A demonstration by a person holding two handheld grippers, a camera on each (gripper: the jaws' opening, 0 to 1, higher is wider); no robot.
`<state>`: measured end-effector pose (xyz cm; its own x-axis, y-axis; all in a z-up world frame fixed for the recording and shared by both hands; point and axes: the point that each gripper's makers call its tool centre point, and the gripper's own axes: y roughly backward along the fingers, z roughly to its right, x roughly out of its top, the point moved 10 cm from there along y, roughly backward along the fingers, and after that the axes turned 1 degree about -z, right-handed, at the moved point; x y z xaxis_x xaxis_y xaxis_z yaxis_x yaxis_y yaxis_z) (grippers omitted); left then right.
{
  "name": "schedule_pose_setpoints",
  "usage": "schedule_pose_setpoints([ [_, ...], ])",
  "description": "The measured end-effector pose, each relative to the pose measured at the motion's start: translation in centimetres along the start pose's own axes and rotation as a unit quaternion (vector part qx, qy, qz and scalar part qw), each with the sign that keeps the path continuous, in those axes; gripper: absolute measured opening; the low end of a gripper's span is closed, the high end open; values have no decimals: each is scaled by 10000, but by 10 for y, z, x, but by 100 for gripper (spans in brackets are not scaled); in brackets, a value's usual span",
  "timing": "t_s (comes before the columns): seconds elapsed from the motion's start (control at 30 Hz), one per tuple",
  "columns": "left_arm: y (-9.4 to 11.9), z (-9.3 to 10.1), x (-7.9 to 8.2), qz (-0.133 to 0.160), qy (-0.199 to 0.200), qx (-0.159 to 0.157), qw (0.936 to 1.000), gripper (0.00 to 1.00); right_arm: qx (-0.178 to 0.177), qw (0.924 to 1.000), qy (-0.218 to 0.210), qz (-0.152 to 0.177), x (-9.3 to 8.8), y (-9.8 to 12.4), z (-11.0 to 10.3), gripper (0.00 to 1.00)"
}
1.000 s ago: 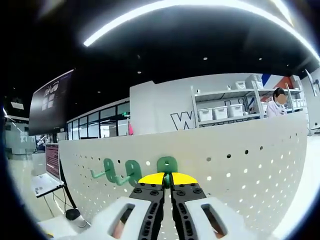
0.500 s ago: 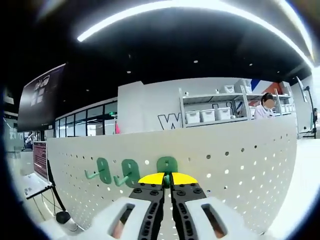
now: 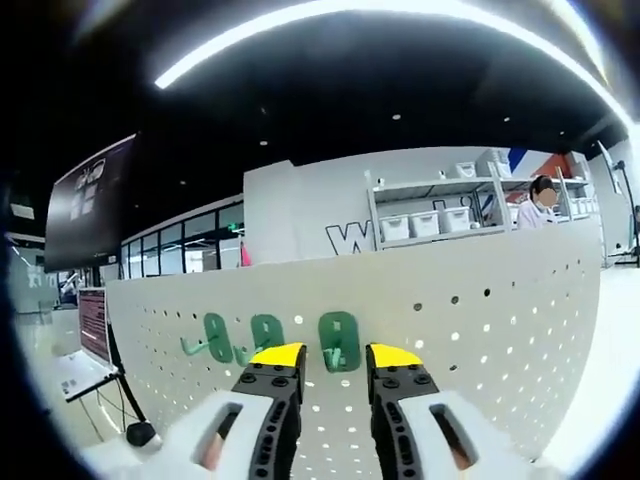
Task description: Insert the hook assembly into the mounting plate slot until the hook locks in place.
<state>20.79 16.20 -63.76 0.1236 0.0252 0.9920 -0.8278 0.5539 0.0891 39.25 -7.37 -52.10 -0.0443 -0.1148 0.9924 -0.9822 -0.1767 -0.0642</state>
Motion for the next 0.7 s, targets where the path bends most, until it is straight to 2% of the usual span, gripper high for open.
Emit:
schedule_pose_setpoints([
  [0.33, 0, 0, 1, 37, 7, 9, 10000, 72, 197, 9998, 15, -28, 2, 4, 6, 23],
  [0.7, 0, 1, 1, 32, 22, -17, 10000, 72, 1143, 9934, 64, 65, -1, 25, 14, 28],
])
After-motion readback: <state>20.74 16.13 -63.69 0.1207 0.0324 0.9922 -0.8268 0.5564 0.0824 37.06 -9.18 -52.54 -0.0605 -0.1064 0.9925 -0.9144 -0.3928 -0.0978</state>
